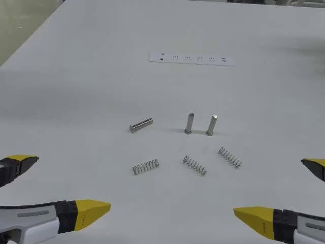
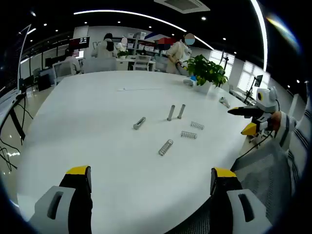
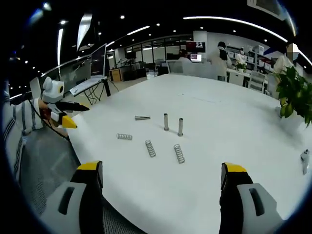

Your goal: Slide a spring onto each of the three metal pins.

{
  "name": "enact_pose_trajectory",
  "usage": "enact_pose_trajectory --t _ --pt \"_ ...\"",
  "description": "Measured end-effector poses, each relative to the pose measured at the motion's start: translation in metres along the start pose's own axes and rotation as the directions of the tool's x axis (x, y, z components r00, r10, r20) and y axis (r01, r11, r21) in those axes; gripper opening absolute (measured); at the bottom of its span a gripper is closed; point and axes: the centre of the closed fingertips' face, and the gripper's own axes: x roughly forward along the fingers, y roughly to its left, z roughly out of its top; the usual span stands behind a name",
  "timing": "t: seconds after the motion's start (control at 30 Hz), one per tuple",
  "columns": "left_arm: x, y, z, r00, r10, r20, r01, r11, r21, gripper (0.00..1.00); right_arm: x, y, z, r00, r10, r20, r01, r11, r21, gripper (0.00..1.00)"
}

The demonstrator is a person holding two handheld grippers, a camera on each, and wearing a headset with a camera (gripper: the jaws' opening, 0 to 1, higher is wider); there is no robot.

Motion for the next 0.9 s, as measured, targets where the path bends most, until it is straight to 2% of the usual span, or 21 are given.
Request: enact_pose_trajectory --t 0.1,0.4,0.9 --pt "0.0007 -0.0016 -0.0051 0.9996 -0.003 -0.027 0.003 1.000 0.021 0.98 0.0004 0.0008 -0.0004 1.0000 0.002 -0.001 -0.002 1.000 -0.003 1.00" --pt "0.0013 -0.0043 -0.0018 0.9999 -0.007 -0.014 0.007 0.999 0.035 0.98 0.0020 0.0016 -0.0025 0.9999 0.008 -0.008 -0.008 1.000 0.004 1.00" --pt "-0.0006 -0.0020 -0.0010 0.9998 -0.004 -0.022 0.005 0.998 0.055 0.98 0.0026 0.0015 -0.0029 0.9999 0.012 -0.012 -0.011 1.000 0.006 1.00"
